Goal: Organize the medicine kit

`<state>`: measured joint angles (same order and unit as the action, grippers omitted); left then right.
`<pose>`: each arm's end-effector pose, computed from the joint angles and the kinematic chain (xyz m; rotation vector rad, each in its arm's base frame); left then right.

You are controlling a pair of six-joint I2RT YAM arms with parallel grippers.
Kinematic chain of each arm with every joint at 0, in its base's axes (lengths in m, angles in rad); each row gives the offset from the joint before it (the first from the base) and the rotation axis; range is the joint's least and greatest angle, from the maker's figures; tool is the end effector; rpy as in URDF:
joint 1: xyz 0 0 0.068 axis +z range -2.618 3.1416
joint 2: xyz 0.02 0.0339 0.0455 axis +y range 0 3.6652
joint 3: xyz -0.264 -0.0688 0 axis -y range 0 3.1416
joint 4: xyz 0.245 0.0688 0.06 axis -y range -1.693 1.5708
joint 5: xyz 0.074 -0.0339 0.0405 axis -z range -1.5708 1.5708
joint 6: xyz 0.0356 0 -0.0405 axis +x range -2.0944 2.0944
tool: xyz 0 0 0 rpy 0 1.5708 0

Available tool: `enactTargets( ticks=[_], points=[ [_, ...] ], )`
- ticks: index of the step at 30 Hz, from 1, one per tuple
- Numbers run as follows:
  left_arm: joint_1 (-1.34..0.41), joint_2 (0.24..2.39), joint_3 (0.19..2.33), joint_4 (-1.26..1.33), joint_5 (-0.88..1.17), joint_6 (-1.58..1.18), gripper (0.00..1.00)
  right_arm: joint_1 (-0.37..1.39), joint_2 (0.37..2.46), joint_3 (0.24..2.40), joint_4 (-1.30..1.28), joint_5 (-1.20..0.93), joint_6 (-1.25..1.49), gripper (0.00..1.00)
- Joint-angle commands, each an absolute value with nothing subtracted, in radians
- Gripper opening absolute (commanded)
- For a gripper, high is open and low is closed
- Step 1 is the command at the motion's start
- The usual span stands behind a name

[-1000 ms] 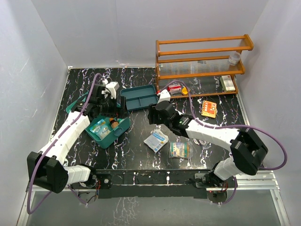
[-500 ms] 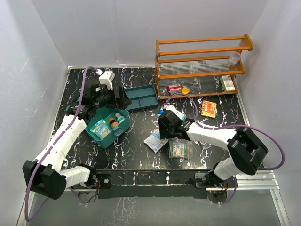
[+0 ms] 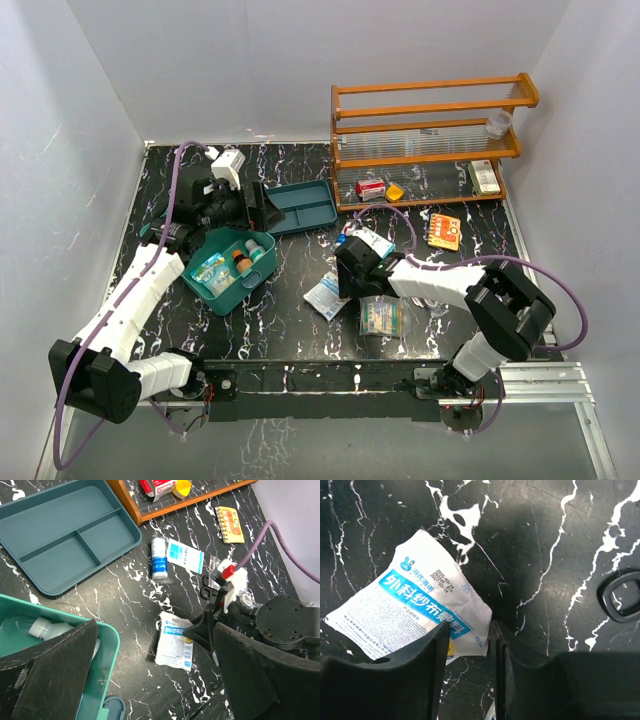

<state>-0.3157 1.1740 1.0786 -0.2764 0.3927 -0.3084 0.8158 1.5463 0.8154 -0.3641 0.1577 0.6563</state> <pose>0.2497 -0.0959 0.3545 0.2761 1.9770 -0.7895 0.2001 0.2045 0.1615 -0.1618 2.6673 0.2785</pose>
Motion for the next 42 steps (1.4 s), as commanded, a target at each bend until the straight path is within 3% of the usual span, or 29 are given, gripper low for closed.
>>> enactTargets(
  ticks=[1,6,8,15,21,29,32,42],
  points=[
    [-0.318,1.180,1.095,-0.297,0.455,-0.332,0.98,0.811,1.575,0.839,-0.291,0.160,0.639,0.30],
    [-0.318,1.194,1.082,-0.281,0.541,-0.342,0.97,0.811,1.558,0.864,-0.248,0.172,0.562,0.06],
    [-0.318,1.201,1.074,-0.267,0.580,-0.351,0.96,0.811,1.546,0.883,-0.238,0.177,0.506,0.00],
    [-0.318,1.211,1.046,-0.229,0.636,-0.376,0.95,0.810,1.430,0.946,-0.173,0.176,0.325,0.00],
    [-0.318,1.199,1.052,-0.224,0.717,-0.378,0.95,0.798,1.280,0.985,-0.052,0.059,0.147,0.00],
    [-0.316,1.171,1.119,-0.296,0.789,-0.368,0.92,0.777,1.253,1.139,-0.020,-0.123,0.048,0.00],
    [-0.315,1.160,1.144,-0.305,0.853,-0.373,0.86,0.776,1.259,1.195,-0.018,-0.196,0.029,0.00],
    [-0.286,1.099,1.166,-0.350,0.799,-0.365,0.47,0.751,1.287,1.222,0.014,-0.380,0.038,0.00]
  ],
)
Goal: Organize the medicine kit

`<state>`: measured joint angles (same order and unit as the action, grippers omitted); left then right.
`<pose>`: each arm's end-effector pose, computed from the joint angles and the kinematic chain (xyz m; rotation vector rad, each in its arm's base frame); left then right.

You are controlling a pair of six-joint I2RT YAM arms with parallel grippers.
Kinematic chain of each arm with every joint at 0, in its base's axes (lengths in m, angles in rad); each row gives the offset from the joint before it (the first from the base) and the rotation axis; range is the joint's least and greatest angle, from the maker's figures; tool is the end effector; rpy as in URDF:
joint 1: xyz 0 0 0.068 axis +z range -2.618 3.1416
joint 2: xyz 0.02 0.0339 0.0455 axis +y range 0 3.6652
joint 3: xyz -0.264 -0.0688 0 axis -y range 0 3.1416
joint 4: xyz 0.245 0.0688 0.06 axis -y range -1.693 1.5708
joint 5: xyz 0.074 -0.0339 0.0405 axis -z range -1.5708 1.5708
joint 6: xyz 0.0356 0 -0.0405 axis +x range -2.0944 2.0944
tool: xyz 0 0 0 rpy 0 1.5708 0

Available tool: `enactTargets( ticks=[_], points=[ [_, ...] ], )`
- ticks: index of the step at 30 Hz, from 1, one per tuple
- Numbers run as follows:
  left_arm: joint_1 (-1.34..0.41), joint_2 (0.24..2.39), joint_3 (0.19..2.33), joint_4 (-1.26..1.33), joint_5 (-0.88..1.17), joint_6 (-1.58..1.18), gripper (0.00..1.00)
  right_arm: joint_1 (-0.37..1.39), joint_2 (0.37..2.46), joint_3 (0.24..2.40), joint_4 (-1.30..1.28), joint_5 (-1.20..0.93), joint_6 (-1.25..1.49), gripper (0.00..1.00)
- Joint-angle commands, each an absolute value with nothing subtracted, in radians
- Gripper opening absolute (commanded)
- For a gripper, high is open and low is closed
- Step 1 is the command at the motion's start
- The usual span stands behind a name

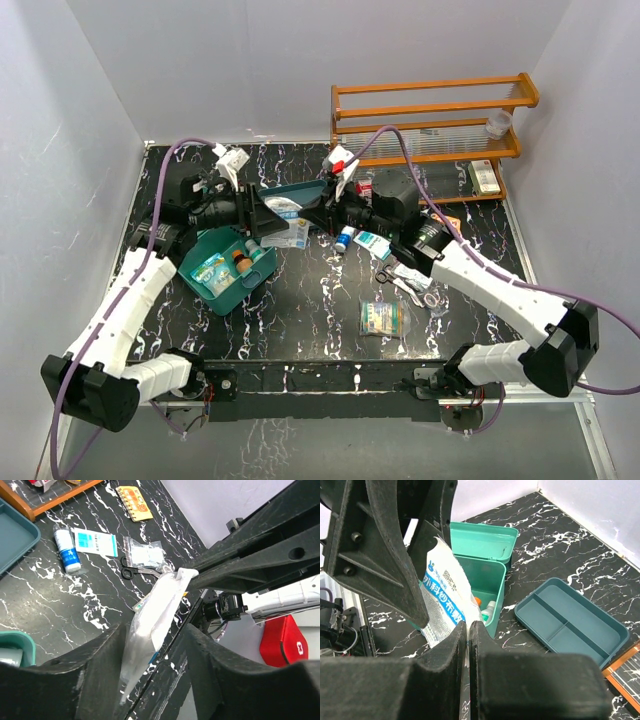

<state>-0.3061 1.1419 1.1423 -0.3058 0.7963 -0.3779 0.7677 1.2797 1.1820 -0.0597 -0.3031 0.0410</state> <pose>0.2302 -0.0995 0.3840 0.5101 1.8925 -1.2028 0.2089 0.2164 0.3853 -0.8512 1.5843 0.8494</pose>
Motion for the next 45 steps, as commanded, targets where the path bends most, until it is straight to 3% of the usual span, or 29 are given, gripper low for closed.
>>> enactTargets(
  ticks=[1,11,12,14,17,21,29,45],
  points=[
    [-0.280,1.094,1.163,-0.354,0.796,-0.363,0.44,0.746,1.287,1.218,0.021,-0.380,0.045,0.00],
    [-0.269,1.044,1.105,-0.305,0.730,-0.366,0.10,0.714,1.311,1.198,0.057,-0.365,0.129,0.01],
    [-0.269,1.046,1.103,-0.305,0.718,-0.369,0.06,0.713,1.312,1.197,0.057,-0.357,0.138,0.05],
    [-0.269,1.049,1.099,-0.299,0.693,-0.378,0.02,0.712,1.313,1.192,0.057,-0.317,0.163,0.23],
    [-0.268,1.052,1.095,-0.309,0.600,-0.399,0.00,0.710,1.310,1.177,0.056,-0.189,0.201,0.43],
    [-0.268,1.074,1.119,-0.417,0.354,-0.467,0.00,0.710,1.298,1.143,0.047,0.010,0.247,0.56],
    [-0.263,1.080,1.165,-0.733,-0.144,-0.693,0.00,0.709,1.300,1.080,0.031,0.010,0.332,0.59],
    [-0.187,1.063,0.968,-0.673,-0.113,-0.923,0.00,0.709,1.379,1.040,-0.058,-0.029,0.442,0.58]
  ],
)
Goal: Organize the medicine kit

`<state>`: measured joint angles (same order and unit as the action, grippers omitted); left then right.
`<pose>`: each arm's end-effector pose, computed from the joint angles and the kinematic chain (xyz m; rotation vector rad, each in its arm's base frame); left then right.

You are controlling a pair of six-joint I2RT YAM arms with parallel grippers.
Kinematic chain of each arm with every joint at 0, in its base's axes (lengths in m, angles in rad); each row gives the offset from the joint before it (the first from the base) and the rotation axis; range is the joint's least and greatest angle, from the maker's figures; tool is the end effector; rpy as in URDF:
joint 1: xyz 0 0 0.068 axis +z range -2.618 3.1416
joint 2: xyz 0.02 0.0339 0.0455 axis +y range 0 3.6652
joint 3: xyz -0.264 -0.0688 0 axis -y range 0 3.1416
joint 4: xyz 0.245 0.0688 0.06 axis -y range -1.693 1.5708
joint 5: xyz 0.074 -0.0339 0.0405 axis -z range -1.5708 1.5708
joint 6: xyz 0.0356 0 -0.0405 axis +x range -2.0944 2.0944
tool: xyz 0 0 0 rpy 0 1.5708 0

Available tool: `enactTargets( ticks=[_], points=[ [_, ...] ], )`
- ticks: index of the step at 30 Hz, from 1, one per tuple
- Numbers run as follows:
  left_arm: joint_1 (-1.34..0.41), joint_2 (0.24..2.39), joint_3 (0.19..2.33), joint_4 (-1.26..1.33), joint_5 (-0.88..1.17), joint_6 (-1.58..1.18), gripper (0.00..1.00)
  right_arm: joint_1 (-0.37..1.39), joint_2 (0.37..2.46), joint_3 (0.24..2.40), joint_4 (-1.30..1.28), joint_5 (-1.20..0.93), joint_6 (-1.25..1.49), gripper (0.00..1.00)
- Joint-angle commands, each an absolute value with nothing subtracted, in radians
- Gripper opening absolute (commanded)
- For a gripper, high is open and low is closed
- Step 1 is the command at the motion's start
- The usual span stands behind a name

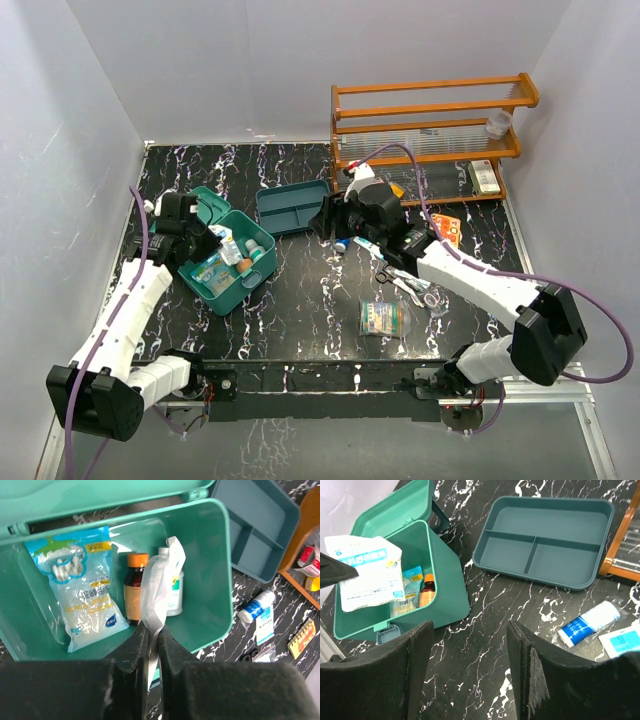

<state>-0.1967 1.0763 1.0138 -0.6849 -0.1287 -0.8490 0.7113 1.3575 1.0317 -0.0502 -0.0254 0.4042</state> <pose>0.2197 -0.0391 0.3162 -0.8122 2.1959 -0.3796 0.2398 0.2079 0.3097 -0.3269 1.9980 0.7508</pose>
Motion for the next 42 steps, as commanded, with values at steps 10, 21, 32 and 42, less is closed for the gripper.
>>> enactTargets(
  ticks=[10,21,32,42],
  points=[
    [-0.187,1.049,0.915,-0.738,-0.208,-1.005,0.00,0.707,1.534,1.145,-0.153,-0.095,0.479,0.56],
    [-0.185,1.124,0.907,-0.689,-0.230,-0.976,0.00,0.707,1.580,1.160,-0.131,-0.080,0.492,0.55],
    [-0.186,1.166,0.867,-0.656,-0.208,-0.953,0.08,0.706,1.568,1.139,-0.123,-0.088,0.505,0.56],
    [-0.186,1.144,0.956,-0.830,-0.331,-0.928,0.38,0.706,1.551,1.095,-0.080,-0.114,0.532,0.56]
  ],
)
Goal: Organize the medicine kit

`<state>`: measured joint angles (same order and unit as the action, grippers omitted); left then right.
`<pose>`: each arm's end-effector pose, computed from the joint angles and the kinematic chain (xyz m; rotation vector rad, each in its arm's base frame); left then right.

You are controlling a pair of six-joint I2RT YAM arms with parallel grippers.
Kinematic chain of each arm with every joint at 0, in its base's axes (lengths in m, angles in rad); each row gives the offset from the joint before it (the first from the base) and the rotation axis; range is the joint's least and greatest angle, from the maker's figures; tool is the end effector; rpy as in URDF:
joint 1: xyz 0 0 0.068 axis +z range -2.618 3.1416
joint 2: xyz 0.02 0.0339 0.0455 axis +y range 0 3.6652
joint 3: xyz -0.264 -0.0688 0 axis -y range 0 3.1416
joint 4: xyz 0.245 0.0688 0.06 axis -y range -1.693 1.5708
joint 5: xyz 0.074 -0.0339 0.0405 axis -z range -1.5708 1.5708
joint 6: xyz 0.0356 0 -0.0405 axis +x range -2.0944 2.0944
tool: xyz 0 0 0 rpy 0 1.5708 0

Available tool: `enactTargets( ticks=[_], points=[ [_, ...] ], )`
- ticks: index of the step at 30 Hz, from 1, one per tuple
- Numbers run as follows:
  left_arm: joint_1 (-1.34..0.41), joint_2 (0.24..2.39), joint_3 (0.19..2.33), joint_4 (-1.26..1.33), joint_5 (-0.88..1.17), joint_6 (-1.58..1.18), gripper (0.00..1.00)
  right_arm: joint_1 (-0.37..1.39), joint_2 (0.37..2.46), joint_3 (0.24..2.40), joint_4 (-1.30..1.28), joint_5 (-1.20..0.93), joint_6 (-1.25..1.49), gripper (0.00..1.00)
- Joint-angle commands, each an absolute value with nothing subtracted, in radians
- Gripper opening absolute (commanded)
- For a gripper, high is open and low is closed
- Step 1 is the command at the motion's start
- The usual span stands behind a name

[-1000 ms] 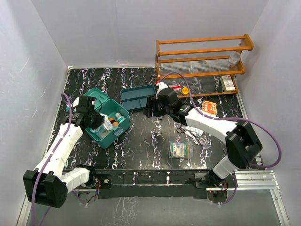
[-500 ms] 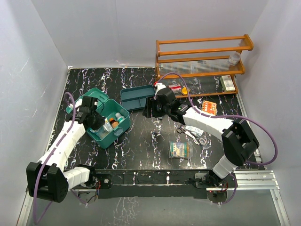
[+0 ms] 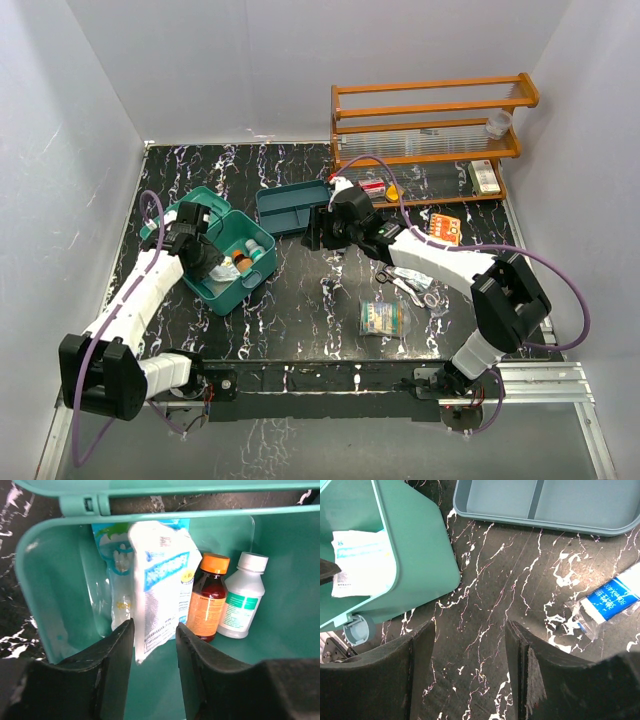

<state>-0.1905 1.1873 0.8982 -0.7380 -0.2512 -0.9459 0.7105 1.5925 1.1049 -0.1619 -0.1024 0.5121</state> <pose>0.2268 -0.0347 0.2531 -1.0239 2.3374 -0.1111 0.2686 0.2359 0.2495 -0.2899 2.3142 0.7619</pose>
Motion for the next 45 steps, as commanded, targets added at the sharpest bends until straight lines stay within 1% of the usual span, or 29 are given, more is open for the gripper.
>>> enactTargets(
  ticks=[1,5,8,11,14,19,27,33,39,45],
  points=[
    [-0.186,1.136,0.960,-0.842,-0.339,-0.928,0.39,0.707,1.550,1.091,-0.075,-0.116,0.534,0.56],
    [-0.185,1.112,0.978,-0.869,-0.353,-0.924,0.40,0.706,1.546,1.079,-0.065,-0.117,0.534,0.56],
    [-0.185,1.097,0.969,-0.844,-0.333,-0.909,0.41,0.707,1.541,1.069,-0.060,-0.106,0.534,0.56],
    [-0.185,1.084,0.940,-0.755,-0.252,-0.856,0.45,0.706,1.530,1.061,-0.060,-0.080,0.536,0.56],
    [-0.185,1.114,0.928,-0.701,-0.187,-0.826,0.45,0.707,1.516,1.051,-0.063,-0.044,0.541,0.56],
    [-0.184,1.140,0.930,-0.624,-0.113,-0.769,0.40,0.707,1.490,1.039,-0.128,0.101,0.568,0.56],
    [-0.184,1.073,0.994,-0.457,0.062,-0.544,0.43,0.692,1.413,1.009,-0.348,0.399,0.708,0.57],
    [-0.186,1.016,1.011,-0.342,0.275,-0.436,0.50,0.671,1.323,0.925,-0.456,0.485,0.780,0.60],
    [-0.185,0.998,1.028,-0.261,0.426,-0.443,0.58,0.654,1.261,0.884,-0.585,0.497,0.841,0.60],
    [-0.185,0.998,1.050,-0.204,0.526,-0.456,0.66,0.655,1.138,0.779,-0.754,0.527,1.075,0.61]
  ],
)
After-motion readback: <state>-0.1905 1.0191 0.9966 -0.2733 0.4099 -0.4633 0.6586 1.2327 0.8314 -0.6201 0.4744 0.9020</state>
